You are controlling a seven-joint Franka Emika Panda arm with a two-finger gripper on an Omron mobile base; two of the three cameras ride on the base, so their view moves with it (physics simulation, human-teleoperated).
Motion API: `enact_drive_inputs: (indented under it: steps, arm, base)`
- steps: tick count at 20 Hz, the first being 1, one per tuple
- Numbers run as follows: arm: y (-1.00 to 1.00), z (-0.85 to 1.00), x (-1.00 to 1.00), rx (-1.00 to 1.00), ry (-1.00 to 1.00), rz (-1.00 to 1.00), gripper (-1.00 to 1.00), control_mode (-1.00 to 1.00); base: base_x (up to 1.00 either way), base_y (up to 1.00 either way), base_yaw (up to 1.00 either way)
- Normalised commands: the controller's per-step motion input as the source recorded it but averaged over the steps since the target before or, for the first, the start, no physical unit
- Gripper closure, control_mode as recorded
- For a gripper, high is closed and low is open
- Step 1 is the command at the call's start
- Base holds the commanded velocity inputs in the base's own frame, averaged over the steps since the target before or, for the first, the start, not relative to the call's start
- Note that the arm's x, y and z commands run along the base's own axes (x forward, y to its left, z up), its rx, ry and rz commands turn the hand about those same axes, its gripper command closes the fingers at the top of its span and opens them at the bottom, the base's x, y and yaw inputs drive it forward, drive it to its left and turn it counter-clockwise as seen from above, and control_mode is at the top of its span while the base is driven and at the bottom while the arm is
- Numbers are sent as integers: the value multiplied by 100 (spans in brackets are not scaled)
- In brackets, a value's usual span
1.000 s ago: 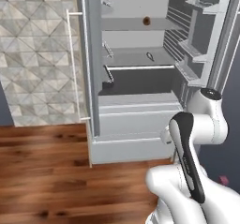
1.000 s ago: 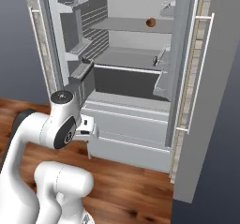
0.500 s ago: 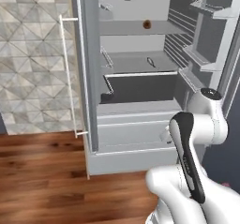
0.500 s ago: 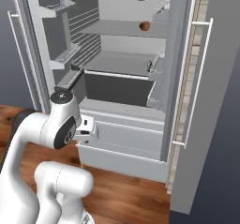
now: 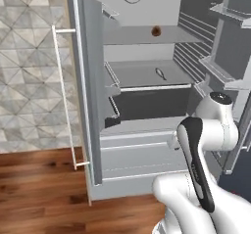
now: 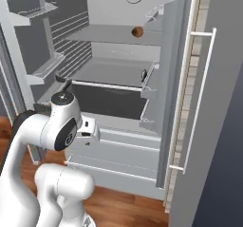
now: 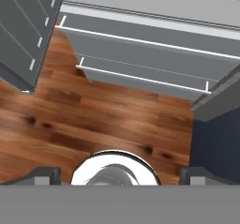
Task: Place one potato and one fish in each tupperware on the nearby counter, to pack two identical lunches.
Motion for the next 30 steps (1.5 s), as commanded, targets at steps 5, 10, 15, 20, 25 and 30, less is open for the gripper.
enact_drive_inputs:
  steps: [5, 10, 15, 20, 25, 30]
  arm:
    - [0, 0, 0, 0, 0, 0, -100, 100]
    - [0, 0, 0, 0, 0, 0, -100, 100]
    - [0, 0, 0, 0, 0, 0, -100, 100]
    - [-9, 10, 5, 0, -12, -2, -100, -100]
    - [-2, 54, -1, 0, -33, -2, -100, -100]
    - [0, 58, 2, 0, -38, 0, -100, -100]
  base:
    - [82, -11, -8]
    - [86, -7, -9]
    - [62, -2, -7]
    - [8, 0, -1]
    - [0, 0, 0]
    - [0, 0, 0]
